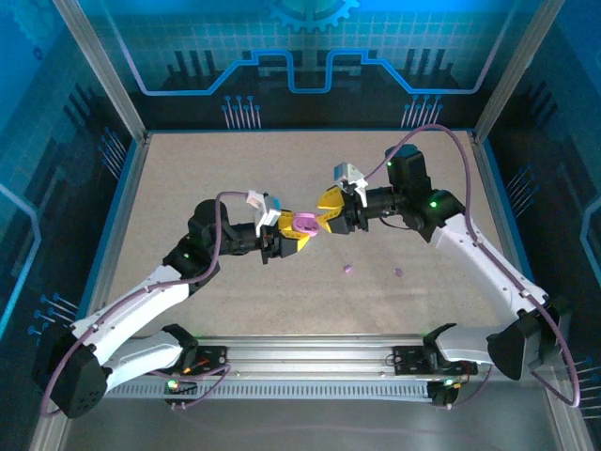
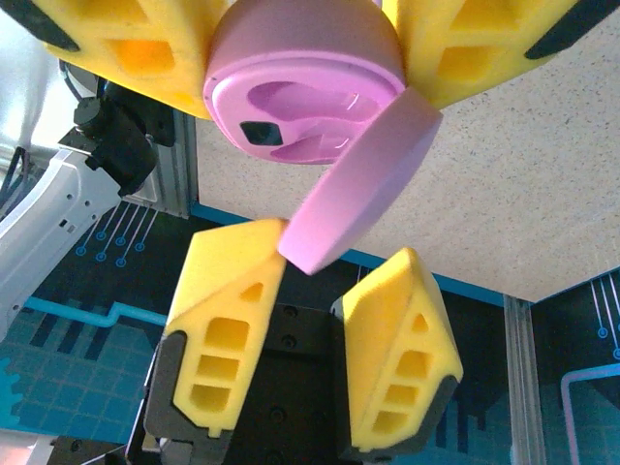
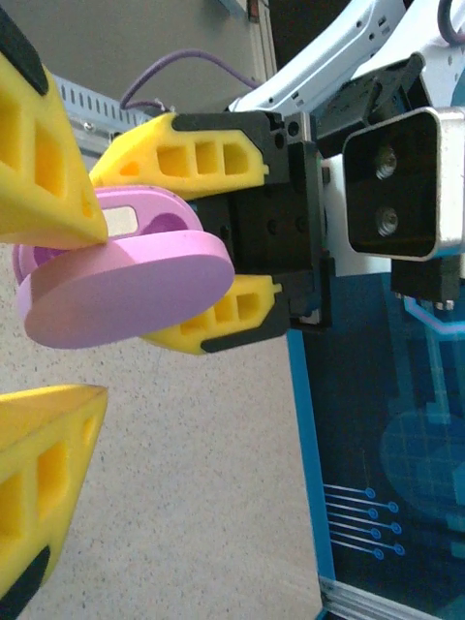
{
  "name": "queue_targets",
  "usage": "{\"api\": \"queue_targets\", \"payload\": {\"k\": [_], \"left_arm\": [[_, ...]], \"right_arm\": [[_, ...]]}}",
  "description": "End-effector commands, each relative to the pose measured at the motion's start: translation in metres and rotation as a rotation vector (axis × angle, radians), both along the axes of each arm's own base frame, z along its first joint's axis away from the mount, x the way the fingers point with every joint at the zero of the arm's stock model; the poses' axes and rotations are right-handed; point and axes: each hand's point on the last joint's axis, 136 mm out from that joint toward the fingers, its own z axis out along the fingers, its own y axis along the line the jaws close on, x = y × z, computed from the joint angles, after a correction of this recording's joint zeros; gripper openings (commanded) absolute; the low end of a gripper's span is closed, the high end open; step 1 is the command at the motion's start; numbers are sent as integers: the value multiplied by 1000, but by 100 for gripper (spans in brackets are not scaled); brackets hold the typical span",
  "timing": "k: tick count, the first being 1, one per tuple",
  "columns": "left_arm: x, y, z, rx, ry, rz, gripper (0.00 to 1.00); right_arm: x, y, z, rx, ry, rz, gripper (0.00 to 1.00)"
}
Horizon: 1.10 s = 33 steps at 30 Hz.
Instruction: Insert the wireless bluetooth earbuds into the charging case
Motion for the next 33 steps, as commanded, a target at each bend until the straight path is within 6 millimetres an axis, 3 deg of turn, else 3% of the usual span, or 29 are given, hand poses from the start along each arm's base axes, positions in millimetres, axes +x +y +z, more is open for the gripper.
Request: {"api": "queue_targets", "payload": {"k": [1,18,23,29,33], "left_arm": [[-14,-7,10,-24,-33,-83,34],[-16,-7,10,-34,-32,-96,36],[-14,-8,5,-24,-28,-88,38],[1,-5,-8,-4,-39,-6,64],[2,-8,-12,10,-60,-9,72]], "right_arm": [[7,4,-1,-18,-53,-40,40],[3,14,-2,-34,-57,12,27],[0,15,2,-23,-53,30,17],[-1,12,0,-52,-64,8,10],[4,11,-11,-125,-87,-48,9]]}}
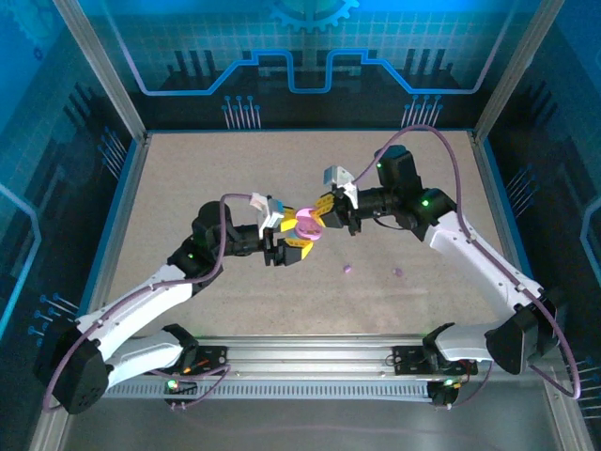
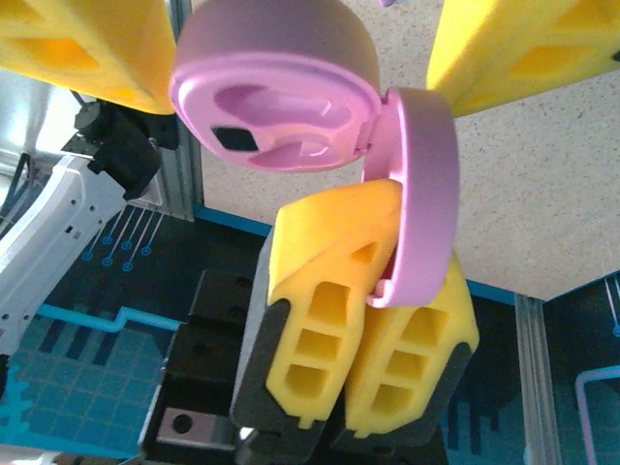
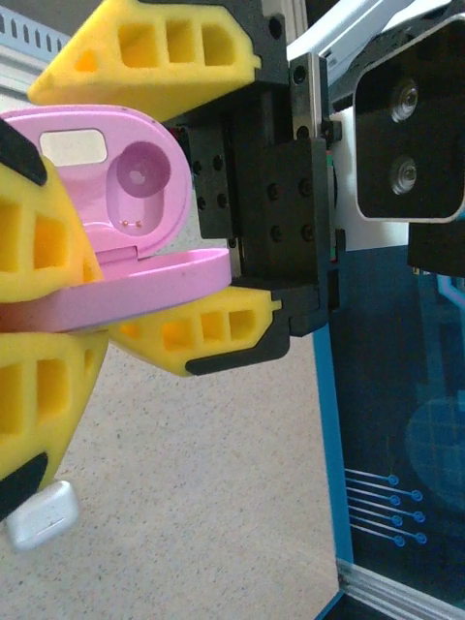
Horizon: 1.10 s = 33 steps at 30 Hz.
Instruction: Insert the wireless bluetooth earbuds into the charging case
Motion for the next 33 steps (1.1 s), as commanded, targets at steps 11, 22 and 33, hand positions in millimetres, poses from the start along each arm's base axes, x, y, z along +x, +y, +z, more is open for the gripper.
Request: {"api": "queue_targets", "payload": {"k": [11,22,33], "left_arm": [[6,-13,-22,84,-88,23,72],[7,-12,-19,68,-85,33,55],[4,-12,-20,67,-90,24,41]], "right_arm": [[-3,4,-4,-129,-88,-37,11],[-5,5,-7,-140,-89,-24,11],[-9,5,-5,-134,-87,-12,15]]}}
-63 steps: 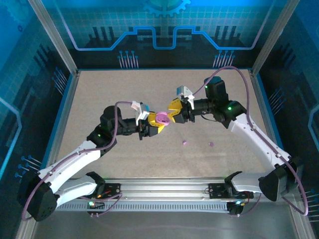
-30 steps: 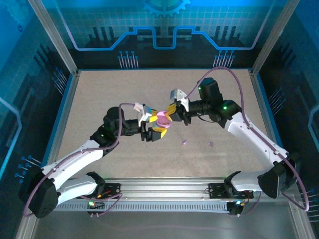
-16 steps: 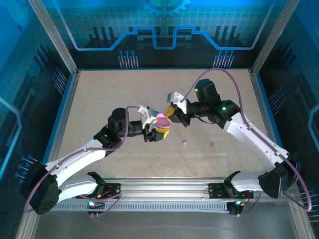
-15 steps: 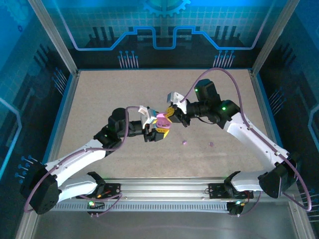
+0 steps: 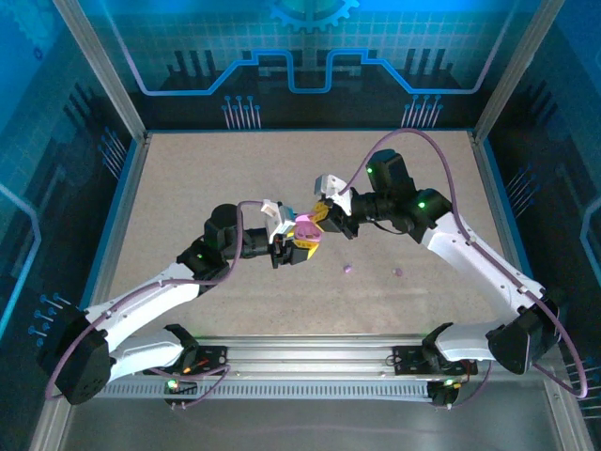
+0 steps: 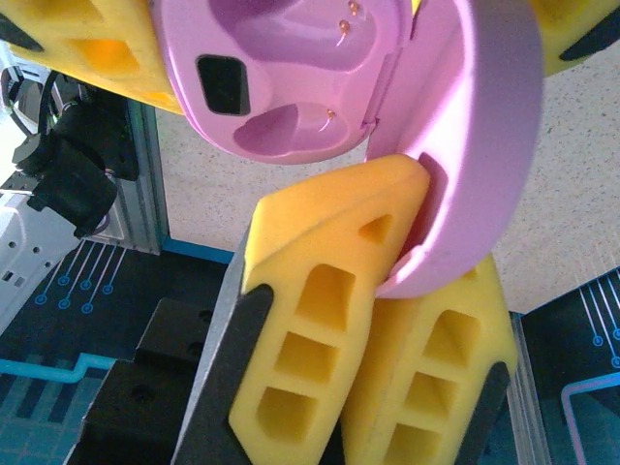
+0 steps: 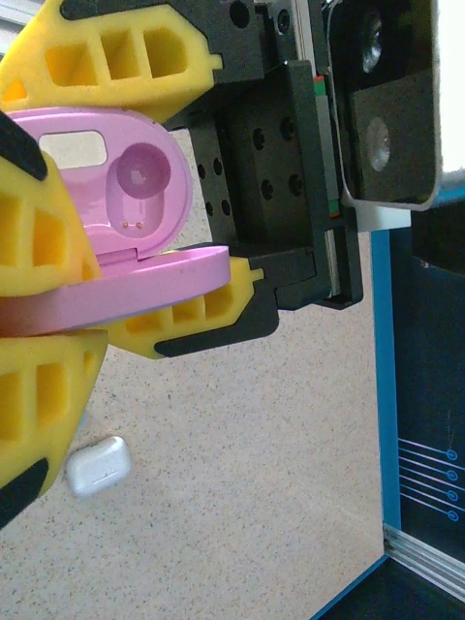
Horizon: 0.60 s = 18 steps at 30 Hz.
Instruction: Insert the wireless bluetooth earbuds into the charging case
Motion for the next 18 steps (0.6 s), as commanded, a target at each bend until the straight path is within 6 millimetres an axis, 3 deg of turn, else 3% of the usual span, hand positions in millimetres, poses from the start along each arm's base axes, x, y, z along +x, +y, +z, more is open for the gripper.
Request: {"api": "queue_targets", "payload": {"k": [1,6,11,18], "left_arm": [[-3,-1,1,-7,-28,-9,40],[-7,0,2,-20,-56,-22,38],[-6,3,3,-31,-87,-4,38],[-11,2,4,-40,-97,-30,39]], "right_arm": [[-9,4,10,12,6,34,17],[-3,1,17,32,46,-1,28],[15,-12,30,79,158,-130,39],[21,-20,26,66,207,-195,43]]}}
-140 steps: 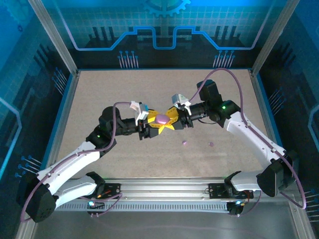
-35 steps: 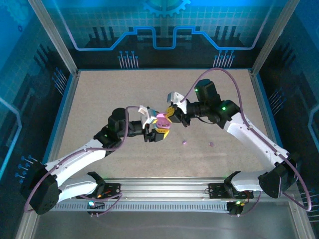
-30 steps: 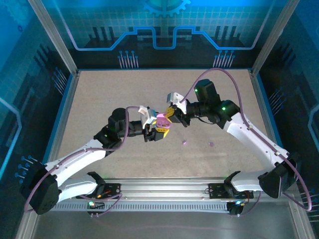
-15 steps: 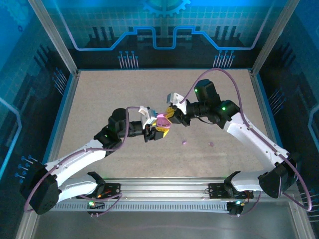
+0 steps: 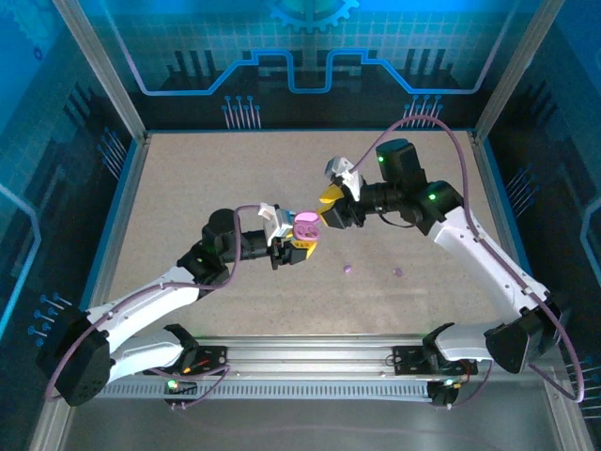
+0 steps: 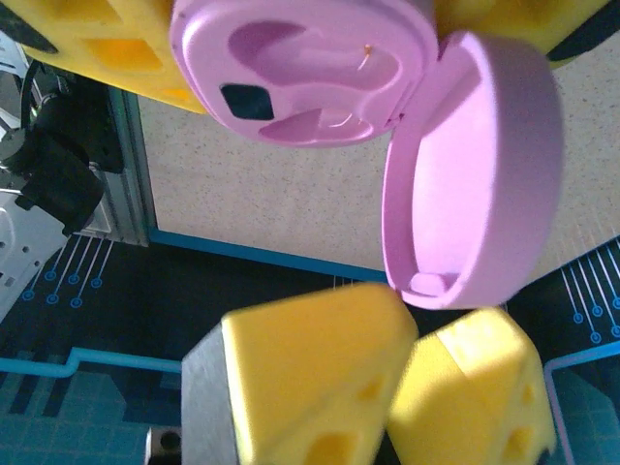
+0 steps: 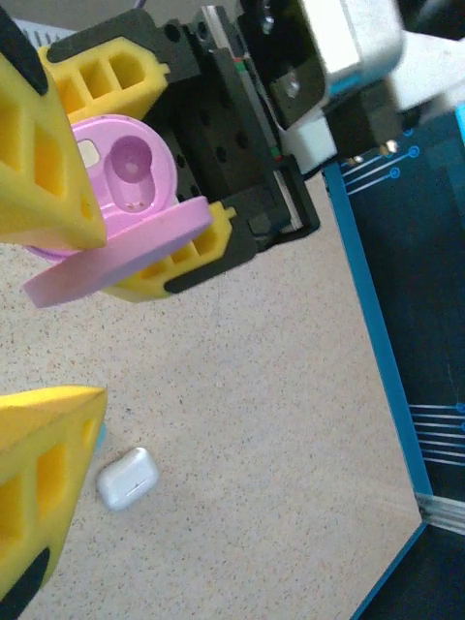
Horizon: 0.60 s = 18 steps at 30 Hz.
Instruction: Insert the wireless bluetooth earbuds into the charging case
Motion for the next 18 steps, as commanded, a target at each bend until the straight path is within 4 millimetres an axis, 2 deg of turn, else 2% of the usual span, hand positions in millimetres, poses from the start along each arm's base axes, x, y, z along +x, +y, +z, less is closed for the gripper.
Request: {"api": "queue_targets", "payload": {"k": [1,8,15,18], "left_arm": [[-11,-1,8,-18,-55,-46,40],[-10,0,10,-24,-50,-33,39],[-9,0,14,-57,-48,-29,38],[-9,-1,16,-74,-46,-35,38]], "right_arm": [[6,-4,5,7,36,-48,43],[-15,6,12,68,42,91,45],[-9,1,8,48,28,54,48],[-17,3,6,58,34,105,53]]}}
